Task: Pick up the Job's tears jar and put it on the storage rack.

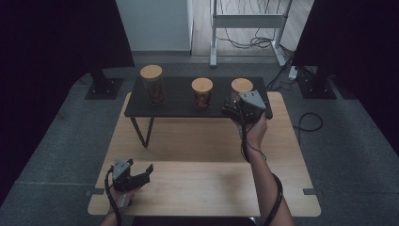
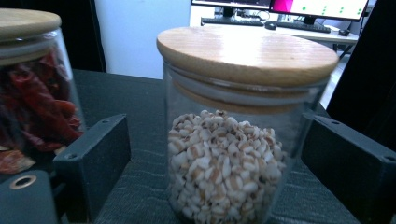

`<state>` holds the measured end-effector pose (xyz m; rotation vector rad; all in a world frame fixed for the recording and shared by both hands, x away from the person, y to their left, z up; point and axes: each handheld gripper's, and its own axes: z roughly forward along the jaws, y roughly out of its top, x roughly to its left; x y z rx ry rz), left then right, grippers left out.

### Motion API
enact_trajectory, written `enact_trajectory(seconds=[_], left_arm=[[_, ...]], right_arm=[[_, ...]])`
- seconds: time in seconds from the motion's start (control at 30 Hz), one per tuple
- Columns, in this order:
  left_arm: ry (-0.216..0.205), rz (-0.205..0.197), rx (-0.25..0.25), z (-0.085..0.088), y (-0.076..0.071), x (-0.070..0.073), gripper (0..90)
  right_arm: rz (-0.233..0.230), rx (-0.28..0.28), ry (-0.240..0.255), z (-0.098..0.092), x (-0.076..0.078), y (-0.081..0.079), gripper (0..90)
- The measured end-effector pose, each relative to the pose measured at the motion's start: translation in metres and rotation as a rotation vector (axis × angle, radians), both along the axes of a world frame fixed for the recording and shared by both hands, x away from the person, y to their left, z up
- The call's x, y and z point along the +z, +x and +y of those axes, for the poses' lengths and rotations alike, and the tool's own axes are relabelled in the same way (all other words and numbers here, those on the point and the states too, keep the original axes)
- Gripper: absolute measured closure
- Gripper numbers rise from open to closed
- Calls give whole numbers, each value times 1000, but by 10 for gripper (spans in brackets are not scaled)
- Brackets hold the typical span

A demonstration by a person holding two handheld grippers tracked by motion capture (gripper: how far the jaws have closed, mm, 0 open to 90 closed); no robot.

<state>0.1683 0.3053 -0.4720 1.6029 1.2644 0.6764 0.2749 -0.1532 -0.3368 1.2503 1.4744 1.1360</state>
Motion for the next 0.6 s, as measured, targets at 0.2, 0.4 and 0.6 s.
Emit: enact_trajectory(seconds=[0.2,0.4,0.6], left_arm=[[0,-1,-1,-1,-1,0,92],[5,-4,-5,-2,-2,1,92],[6,-6,-6,-3,-3,1,92]], right_arm=[[-13,-10,10,0,-2,-9,60],[-22,-13,22,-2,-5,-20,56],[-20,-18,53,-4,-10,-32,44]])
